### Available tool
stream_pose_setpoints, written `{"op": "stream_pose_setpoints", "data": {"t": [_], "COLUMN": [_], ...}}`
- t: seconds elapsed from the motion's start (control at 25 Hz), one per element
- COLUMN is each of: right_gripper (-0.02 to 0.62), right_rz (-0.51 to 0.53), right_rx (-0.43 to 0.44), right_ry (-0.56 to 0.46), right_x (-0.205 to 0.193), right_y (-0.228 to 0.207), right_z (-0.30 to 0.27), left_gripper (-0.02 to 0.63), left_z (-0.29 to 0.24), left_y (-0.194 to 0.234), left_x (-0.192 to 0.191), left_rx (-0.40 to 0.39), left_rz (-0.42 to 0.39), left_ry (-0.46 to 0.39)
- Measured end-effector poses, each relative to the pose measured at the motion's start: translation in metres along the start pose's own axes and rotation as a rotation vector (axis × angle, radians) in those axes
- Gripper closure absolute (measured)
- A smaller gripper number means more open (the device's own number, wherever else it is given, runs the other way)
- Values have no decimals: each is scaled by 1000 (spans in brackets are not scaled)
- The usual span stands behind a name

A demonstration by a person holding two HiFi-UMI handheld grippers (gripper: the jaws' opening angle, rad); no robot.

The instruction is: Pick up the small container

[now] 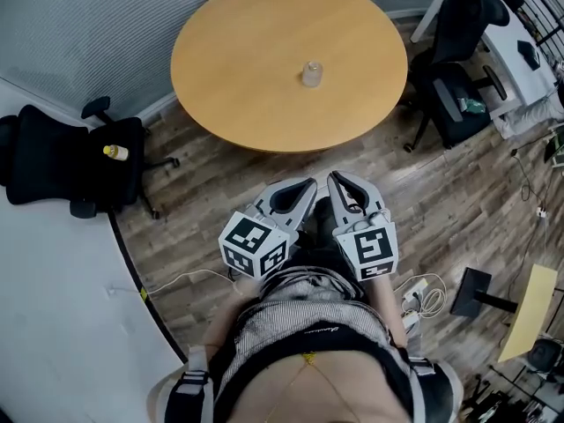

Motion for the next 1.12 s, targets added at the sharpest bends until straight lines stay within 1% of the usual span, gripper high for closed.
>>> {"op": "stream_pose_setpoints", "data": {"t": [0.16,0.28,0.48,0.68,0.88,1.12], "right_gripper": [571,571,571,571,571,569], "right_rz": [-7,1,8,43,71,73], "right_rx": [16,16,54,56,104,148], "right_ry": [-3,-3,-10,-22,-18,-12], "right_x": [4,8,14,25,32,32], "right_y": [-10,-20,-51,-89,-117,-136], "right_z": [-13,-25,-45,-72,-90,-103], "left_gripper": [600,600,600,600,600,600], "left_z": [-5,-14,-45,-79,-103,-122], "left_y": [11,20,30,45,49,54], "left_x": [3,11,34,60,78,84], "left_rx": [23,38,59,81,100,129], "left_rz": [20,20,10,-12,-21,-2], "left_ry": [-3,-11,-27,-48,-72,-76]}}
Point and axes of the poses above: the fingertips, and each gripper's own axes: z backward along the fingers, y to its left, x out of its top, the point moved 8 cm from there along z, backward along the fingers, and after that the axes turned 3 degrees about z, right-handed, at the moved point
